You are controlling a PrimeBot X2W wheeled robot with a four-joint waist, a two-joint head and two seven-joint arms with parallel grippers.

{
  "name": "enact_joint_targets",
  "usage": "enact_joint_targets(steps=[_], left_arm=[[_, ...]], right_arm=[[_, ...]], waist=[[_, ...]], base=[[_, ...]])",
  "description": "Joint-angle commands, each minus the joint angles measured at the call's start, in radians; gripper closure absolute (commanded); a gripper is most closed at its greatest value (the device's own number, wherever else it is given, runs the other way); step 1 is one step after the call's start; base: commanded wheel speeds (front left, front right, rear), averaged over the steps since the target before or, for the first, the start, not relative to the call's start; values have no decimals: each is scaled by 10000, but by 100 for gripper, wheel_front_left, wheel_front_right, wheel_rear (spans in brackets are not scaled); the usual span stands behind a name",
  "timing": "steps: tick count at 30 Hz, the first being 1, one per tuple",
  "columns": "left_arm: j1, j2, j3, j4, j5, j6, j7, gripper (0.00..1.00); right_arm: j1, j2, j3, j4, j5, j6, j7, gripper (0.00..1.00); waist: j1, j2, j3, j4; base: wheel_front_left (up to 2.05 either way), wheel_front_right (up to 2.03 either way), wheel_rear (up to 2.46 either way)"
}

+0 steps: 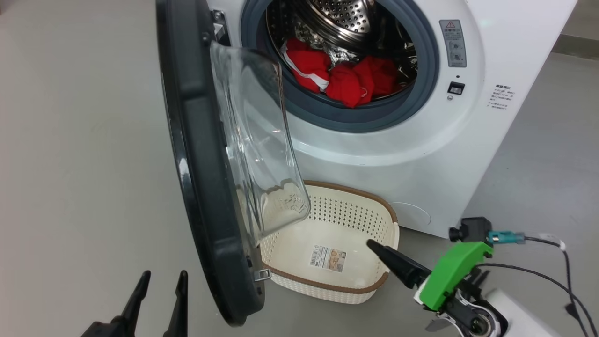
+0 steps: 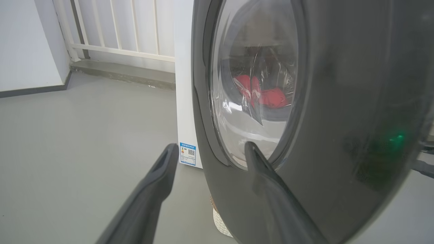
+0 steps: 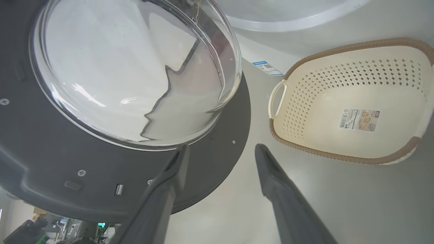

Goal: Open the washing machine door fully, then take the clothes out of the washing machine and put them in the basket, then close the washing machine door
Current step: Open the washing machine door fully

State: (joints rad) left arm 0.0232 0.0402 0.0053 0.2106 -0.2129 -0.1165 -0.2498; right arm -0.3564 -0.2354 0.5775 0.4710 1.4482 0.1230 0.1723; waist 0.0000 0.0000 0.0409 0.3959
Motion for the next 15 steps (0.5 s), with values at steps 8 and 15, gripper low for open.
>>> enact_joint_targets(steps=[8,15], left_arm=[[-105,100,567,-136,7,-87,-120,0],[-55,100,661,-95,29,-94,-120,0]], right_arm=[[339,-657,311,23,-407,77,-1511,0],[415,-1018,905,344,-1145,77,-3042,0]], waist=[[0,0,-58,-212],[0,0,-110,-336]], base=[[0,0,0],[0,0,0]])
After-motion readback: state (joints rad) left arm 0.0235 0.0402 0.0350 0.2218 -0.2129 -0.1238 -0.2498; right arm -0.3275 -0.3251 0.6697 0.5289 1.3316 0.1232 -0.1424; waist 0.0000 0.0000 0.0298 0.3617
